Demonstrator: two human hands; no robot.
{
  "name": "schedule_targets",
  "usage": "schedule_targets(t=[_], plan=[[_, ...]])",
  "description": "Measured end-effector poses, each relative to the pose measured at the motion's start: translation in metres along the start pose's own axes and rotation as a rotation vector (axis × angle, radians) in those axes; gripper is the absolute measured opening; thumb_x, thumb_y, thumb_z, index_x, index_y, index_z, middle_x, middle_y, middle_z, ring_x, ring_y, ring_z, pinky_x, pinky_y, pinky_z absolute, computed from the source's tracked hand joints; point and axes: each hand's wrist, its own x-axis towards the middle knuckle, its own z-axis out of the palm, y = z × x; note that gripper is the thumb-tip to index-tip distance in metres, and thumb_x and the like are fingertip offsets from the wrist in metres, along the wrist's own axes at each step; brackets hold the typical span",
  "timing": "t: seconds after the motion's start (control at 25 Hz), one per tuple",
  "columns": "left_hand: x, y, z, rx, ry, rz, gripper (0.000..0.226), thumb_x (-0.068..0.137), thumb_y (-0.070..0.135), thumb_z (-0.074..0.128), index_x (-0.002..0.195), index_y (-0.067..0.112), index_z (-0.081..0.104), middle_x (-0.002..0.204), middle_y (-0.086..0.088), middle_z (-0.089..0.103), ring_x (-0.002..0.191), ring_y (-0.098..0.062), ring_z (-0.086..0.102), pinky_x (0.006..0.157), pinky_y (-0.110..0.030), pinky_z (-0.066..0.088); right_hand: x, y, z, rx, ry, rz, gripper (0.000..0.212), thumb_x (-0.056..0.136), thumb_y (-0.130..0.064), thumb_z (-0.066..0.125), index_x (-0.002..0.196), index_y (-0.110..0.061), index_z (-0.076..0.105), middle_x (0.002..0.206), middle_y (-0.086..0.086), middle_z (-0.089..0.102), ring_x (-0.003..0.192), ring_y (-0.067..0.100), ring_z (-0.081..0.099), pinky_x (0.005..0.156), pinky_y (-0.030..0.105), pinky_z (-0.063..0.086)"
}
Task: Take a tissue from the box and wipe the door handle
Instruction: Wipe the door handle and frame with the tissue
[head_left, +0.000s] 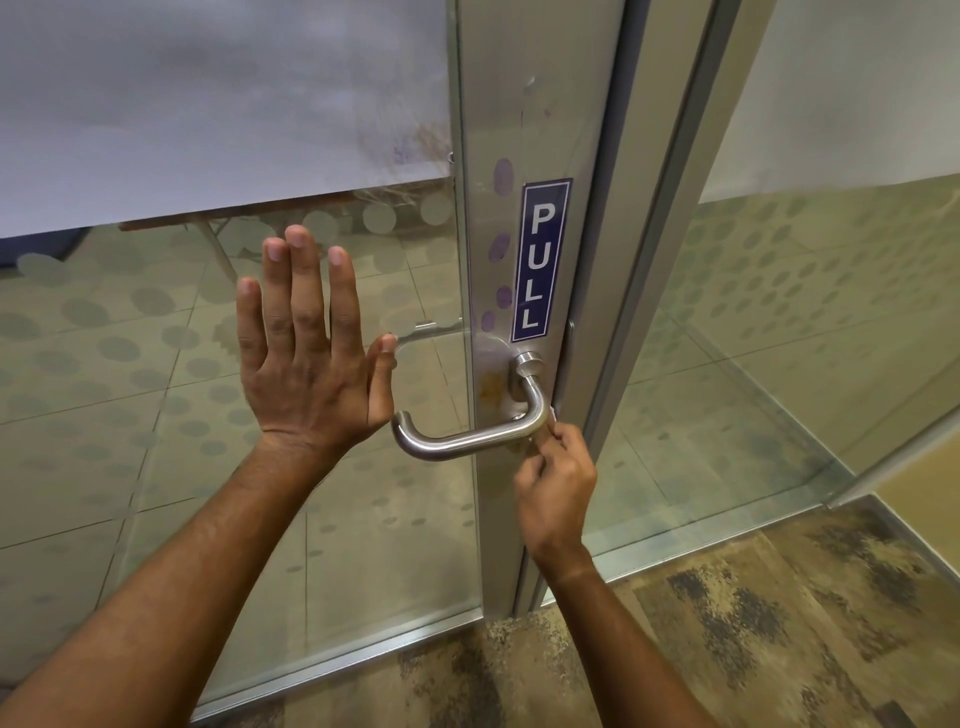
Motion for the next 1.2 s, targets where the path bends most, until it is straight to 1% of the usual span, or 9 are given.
schedule_targets(t=[0.12, 0.28, 0.4, 0.48, 0.6, 0.76, 0.92, 1.08, 1.2], plan=[[0.000, 0.000, -0.001, 0.000, 0.003, 0.001, 0.071, 0.098, 0.042, 0.031, 0.154, 0.001, 0.017, 0.154, -0.024, 0.013, 0.154, -0.021, -0.015, 0.125, -0.040, -0.005, 0.008, -0.010, 0.000, 0.066, 0.068, 0.081, 0.027, 0.090, 0.007, 0.060, 0.113, -0.003, 0.072, 0.089, -0.004, 0.059, 0.071, 0.000, 0.052, 0.064, 0.010, 0.045], [0.002, 0.000, -0.003, -0.012, -0.014, -0.008, 0.070, 0.098, 0.042, 0.032, 0.152, 0.000, 0.018, 0.152, -0.025, 0.014, 0.153, -0.019, -0.018, 0.125, -0.039, -0.007, 0.019, -0.020, 0.000, 0.183, 0.120, 0.016, 0.024, 0.092, -0.005, 0.066, 0.115, -0.001, 0.070, 0.089, 0.004, 0.060, 0.076, 0.008, 0.056, 0.070, 0.015, 0.052], [0.002, 0.001, -0.006, -0.013, -0.022, -0.013, 0.071, 0.098, 0.042, 0.033, 0.152, -0.001, 0.017, 0.152, -0.025, 0.014, 0.152, -0.019, -0.020, 0.125, -0.039, -0.007, 0.012, -0.018, -0.001, 0.075, 0.084, 0.092, 0.019, 0.090, 0.000, 0.066, 0.108, 0.001, 0.073, 0.084, 0.002, 0.058, 0.071, 0.007, 0.049, 0.063, 0.020, 0.048], [0.002, 0.001, -0.007, -0.011, -0.024, -0.005, 0.070, 0.098, 0.041, 0.034, 0.152, -0.002, 0.018, 0.152, -0.026, 0.015, 0.152, -0.019, -0.020, 0.125, -0.039, -0.007, 0.015, -0.019, -0.001, 0.126, 0.084, 0.139, 0.016, 0.093, -0.005, 0.065, 0.105, -0.001, 0.074, 0.081, 0.001, 0.057, 0.068, 0.008, 0.050, 0.061, 0.021, 0.045], [0.004, 0.002, -0.008, -0.022, -0.037, -0.016, 0.070, 0.098, 0.042, 0.032, 0.150, -0.003, 0.019, 0.151, -0.024, 0.015, 0.151, -0.017, -0.022, 0.124, -0.038, -0.009, 0.019, -0.028, -0.005, 0.180, 0.088, 0.084, 0.018, 0.093, -0.007, 0.066, 0.109, -0.003, 0.072, 0.087, 0.002, 0.060, 0.073, 0.004, 0.052, 0.064, 0.011, 0.048], [0.004, 0.002, -0.008, -0.024, -0.051, -0.021, 0.070, 0.098, 0.043, 0.032, 0.150, -0.002, 0.018, 0.151, -0.023, 0.015, 0.151, -0.016, -0.023, 0.124, -0.037, -0.010, 0.012, -0.022, -0.008, -0.034, -0.011, 0.003, 0.023, 0.085, 0.007, 0.066, 0.106, 0.002, 0.073, 0.096, 0.005, 0.063, 0.085, 0.006, 0.053, 0.082, 0.013, 0.049], [0.004, 0.002, -0.008, -0.027, -0.052, -0.017, 0.071, 0.099, 0.044, 0.032, 0.151, -0.002, 0.018, 0.152, -0.023, 0.014, 0.151, -0.017, -0.023, 0.124, -0.037, -0.010, 0.010, -0.005, -0.020, -0.034, -0.037, 0.042, 0.024, 0.089, 0.001, 0.063, 0.108, -0.008, 0.074, 0.093, -0.004, 0.066, 0.079, 0.001, 0.056, 0.072, -0.002, 0.041], [0.004, 0.002, -0.007, -0.021, -0.051, -0.019, 0.071, 0.099, 0.044, 0.032, 0.151, -0.002, 0.017, 0.152, -0.023, 0.014, 0.151, -0.017, -0.023, 0.124, -0.037, -0.010, -0.006, 0.010, -0.029, 0.202, 0.169, 0.237, 0.030, 0.090, 0.003, 0.061, 0.115, -0.011, 0.069, 0.101, -0.004, 0.065, 0.092, 0.005, 0.064, 0.076, 0.011, 0.055], [0.003, 0.001, -0.006, -0.006, -0.048, -0.014, 0.071, 0.099, 0.044, 0.032, 0.151, -0.001, 0.016, 0.152, -0.023, 0.014, 0.151, -0.017, -0.022, 0.124, -0.037, -0.010, -0.013, 0.009, -0.024, 0.235, 0.194, 0.152, 0.028, 0.091, 0.003, 0.061, 0.116, -0.007, 0.068, 0.104, 0.000, 0.066, 0.095, 0.009, 0.066, 0.080, 0.017, 0.057]])
